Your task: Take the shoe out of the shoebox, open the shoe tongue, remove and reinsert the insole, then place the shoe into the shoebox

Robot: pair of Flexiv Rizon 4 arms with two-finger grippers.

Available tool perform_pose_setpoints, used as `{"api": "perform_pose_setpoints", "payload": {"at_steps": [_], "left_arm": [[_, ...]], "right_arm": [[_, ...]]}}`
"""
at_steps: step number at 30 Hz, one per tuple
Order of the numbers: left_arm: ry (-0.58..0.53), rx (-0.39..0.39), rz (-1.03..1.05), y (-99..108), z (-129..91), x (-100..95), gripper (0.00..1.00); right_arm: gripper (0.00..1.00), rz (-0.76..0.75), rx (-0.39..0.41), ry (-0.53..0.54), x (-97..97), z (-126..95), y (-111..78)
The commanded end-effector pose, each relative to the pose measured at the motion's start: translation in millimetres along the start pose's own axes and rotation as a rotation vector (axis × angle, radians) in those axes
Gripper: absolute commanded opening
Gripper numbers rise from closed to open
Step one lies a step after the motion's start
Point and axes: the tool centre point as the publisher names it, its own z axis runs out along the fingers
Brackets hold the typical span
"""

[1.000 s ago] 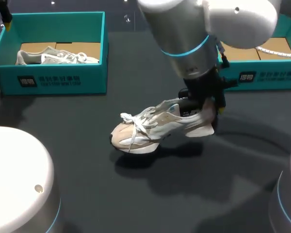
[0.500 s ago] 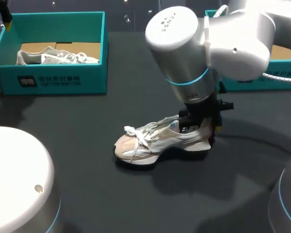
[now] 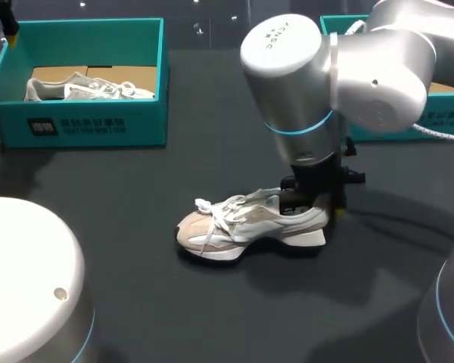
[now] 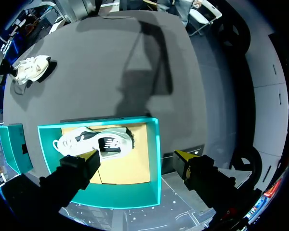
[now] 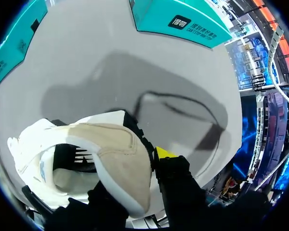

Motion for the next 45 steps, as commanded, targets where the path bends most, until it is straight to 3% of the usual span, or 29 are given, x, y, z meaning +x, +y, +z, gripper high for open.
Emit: {"api": "perform_pose_setpoints", "payload": {"at_steps": [1, 14, 34, 38, 41, 44, 45], "left_arm": [[0.002, -0.001, 0.001, -0.6, -0.3, 0.4, 1.0], [0.002, -0.001, 0.001, -0.6, -0.3, 0.4, 1.0], [0.002, -0.001, 0.001, -0.6, -0.3, 0.4, 1.0], [0.002, -0.001, 0.001, -0.6, -0.3, 0.4, 1.0], [0.002, -0.001, 0.001, -0.6, -0.3, 0.4, 1.0], [0.002, -0.001, 0.001, -0.6, -0.3, 0.4, 1.0], [0.002, -0.001, 0.001, -0.6, -0.3, 0.4, 1.0]], "right_arm": [[0.0, 0.006, 0.0, 0.041, 0.5, 21.5, -1.9], [0.0, -0.028, 0.018, 0.105, -1.8, 51.2, -1.5], [0.0, -0.073, 0.033, 0.14, 4.9, 64.1, 2.3], [0.13, -0.08, 0.036, 0.147, 5.6, 65.5, 3.2], [0.39, -0.082, 0.039, 0.15, 6.5, 64.9, 2.7], [0.49, -0.081, 0.039, 0.154, 6.2, 62.1, 1.5], [0.62, -0.082, 0.035, 0.161, 6.0, 60.7, 1.2]]}}
